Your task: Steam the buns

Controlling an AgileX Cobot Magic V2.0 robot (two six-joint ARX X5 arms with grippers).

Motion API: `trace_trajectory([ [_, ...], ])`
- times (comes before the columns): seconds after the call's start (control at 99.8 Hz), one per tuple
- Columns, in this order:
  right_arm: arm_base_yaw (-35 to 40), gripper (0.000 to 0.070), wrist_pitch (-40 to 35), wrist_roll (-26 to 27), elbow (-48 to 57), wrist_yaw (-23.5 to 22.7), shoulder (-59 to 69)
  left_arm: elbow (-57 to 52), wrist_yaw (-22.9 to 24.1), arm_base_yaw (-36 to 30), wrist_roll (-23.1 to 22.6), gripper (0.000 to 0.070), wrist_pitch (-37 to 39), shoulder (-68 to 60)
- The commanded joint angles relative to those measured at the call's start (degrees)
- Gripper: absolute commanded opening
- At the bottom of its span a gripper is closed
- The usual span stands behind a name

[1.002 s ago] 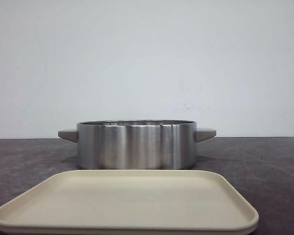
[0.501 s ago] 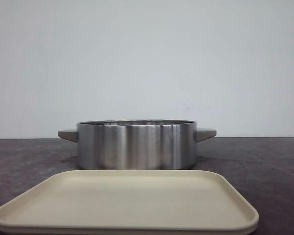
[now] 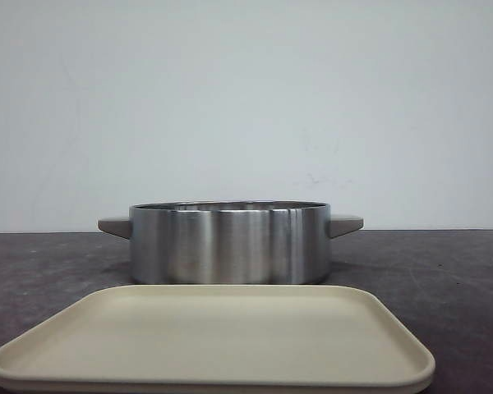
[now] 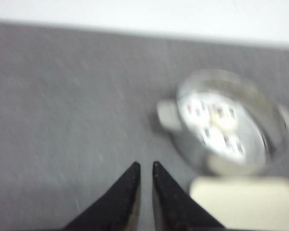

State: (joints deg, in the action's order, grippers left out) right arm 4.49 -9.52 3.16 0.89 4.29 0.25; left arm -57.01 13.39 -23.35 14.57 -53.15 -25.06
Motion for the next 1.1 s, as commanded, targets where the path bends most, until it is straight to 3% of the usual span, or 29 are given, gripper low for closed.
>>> trace_trajectory([
  [0.0,0.0,0.0007,0.5,-0.6,-0.2,0.2,0.0,3.4,-1.6,2.2,-3.6,0.0,6.9,2.4],
  [0.11,0.0,0.0007,0.5,-0.6,-0.2,0.2,0.0,14.9,-7.0,6.9,-4.3,0.0,22.0,8.2],
  [0.311,0.0,0.0007,0.5,-0.6,-0.2,0.2,0.0,37.7,-17.6,13.1,0.8,0.0,44.5,15.6],
  [0.461,0.0,0.0007,0.5,-0.6,-0.2,0.2,0.0,49.5,-18.6,15.8,6.5,0.0,54.5,17.3],
  [0.621,0.0,0.0007,0.5,-0.6,-0.2,0.2,0.0,54.6,-18.4,17.0,7.8,0.0,55.7,19.2],
  [0.892,0.0,0.0007,0.5,-0.6,-0.2,0.2,0.0,55.0,-18.2,19.3,-5.2,0.0,51.1,24.7],
  [1.092,0.0,0.0007,0.5,-0.6,-0.2,0.2,0.0,55.7,-17.7,21.8,-10.4,0.0,49.5,24.9],
])
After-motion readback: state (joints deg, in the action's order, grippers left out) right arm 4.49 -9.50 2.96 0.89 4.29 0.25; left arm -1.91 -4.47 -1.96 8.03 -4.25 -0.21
